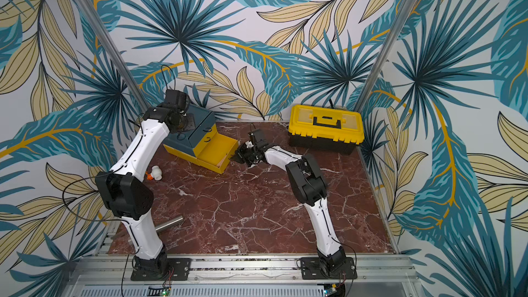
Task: Place the fruit knives into the drawer by color
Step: Close the drawer of the storage box.
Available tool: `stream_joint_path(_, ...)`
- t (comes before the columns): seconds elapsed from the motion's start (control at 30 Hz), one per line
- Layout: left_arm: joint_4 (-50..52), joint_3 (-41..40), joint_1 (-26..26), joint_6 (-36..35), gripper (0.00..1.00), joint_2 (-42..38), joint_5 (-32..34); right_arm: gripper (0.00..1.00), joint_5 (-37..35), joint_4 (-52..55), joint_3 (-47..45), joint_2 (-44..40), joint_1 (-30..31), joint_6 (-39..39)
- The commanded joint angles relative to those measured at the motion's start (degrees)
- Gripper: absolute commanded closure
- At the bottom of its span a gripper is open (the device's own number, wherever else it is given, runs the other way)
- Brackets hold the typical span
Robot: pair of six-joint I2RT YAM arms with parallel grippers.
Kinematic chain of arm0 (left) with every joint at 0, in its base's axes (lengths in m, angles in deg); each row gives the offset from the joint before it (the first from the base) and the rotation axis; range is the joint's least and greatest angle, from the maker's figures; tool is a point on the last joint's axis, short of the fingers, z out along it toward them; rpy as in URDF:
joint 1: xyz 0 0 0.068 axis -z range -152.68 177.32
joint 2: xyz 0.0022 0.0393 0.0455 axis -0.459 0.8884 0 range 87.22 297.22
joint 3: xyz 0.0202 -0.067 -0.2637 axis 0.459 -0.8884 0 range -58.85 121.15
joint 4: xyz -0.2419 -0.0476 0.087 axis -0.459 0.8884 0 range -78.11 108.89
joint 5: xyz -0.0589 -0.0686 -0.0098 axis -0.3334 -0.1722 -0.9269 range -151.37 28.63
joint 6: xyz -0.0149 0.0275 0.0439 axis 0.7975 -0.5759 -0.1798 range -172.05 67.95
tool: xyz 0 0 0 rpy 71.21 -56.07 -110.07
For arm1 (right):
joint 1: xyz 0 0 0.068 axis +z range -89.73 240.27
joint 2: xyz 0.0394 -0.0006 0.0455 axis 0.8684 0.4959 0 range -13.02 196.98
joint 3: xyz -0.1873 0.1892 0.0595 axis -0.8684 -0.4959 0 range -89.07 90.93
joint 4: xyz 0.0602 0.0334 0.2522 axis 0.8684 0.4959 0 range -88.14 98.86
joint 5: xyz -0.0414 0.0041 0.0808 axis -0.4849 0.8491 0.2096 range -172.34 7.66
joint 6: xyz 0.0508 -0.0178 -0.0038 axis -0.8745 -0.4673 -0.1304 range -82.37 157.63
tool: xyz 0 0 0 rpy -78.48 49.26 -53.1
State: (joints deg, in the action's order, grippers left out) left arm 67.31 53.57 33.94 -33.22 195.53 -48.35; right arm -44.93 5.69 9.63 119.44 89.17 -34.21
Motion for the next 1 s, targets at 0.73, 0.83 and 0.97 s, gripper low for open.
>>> stream_joint_path(0.73, 4.54, -5.59, -4.89, 0.06, 1.00, 4.35, -6.14, 1.00, 1.79, -1.67, 23.68, 16.62, 3.65, -7.13)
stream_joint_path(0.83, 4.44, -6.56, -4.93, 0.13, 1.00, 4.19, -6.32, 1.00, 1.69, -1.72, 28.44, 19.77, 4.71, -8.09)
stream_joint_path(0.97, 4.00, -7.99, -4.93, 0.36, 1.00, 3.72, -7.05, 1.00, 1.76, -1.28, 36.98, 25.09, 6.06, -9.57)
